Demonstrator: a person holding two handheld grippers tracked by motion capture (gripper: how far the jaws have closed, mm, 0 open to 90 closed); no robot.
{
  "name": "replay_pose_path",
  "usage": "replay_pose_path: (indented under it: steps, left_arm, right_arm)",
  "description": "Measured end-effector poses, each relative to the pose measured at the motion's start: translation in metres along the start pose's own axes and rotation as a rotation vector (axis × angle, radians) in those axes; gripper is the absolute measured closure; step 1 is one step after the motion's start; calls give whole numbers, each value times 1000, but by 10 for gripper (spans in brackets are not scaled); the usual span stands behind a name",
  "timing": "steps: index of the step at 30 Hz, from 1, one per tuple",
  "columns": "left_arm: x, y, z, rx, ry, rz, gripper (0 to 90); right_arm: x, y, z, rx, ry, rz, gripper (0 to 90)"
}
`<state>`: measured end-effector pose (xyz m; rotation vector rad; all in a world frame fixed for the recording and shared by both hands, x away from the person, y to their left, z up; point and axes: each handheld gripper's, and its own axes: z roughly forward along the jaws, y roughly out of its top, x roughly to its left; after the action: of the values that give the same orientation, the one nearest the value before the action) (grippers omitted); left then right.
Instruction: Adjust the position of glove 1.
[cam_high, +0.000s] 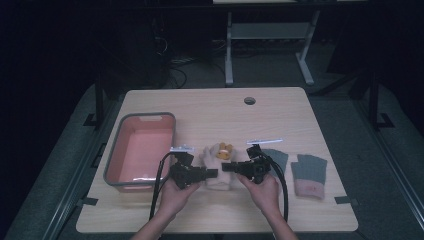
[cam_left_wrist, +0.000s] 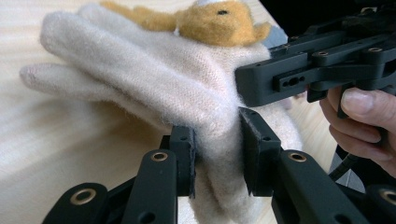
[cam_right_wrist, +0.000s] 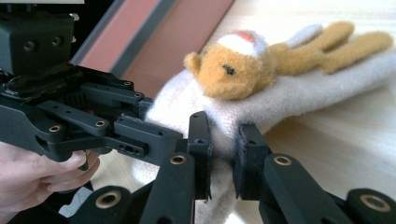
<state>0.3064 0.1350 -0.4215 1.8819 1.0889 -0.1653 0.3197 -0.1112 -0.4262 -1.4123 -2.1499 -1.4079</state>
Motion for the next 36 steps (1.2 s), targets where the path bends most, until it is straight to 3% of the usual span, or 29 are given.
replay_pose_path:
  steps: [6,21,36]
  left_arm:
    - [-3,11,-12,-18,-5,22,693]
    - [1,38,-42,-59,-18,33,693]
    - [9,67,-79,-95,-2,52,693]
  right_arm:
    - [11,12,-6,-18,10,-25,794]
    - [37,47,-6,-35,7,-89,795]
    - [60,83,2,-60,45,-96,793]
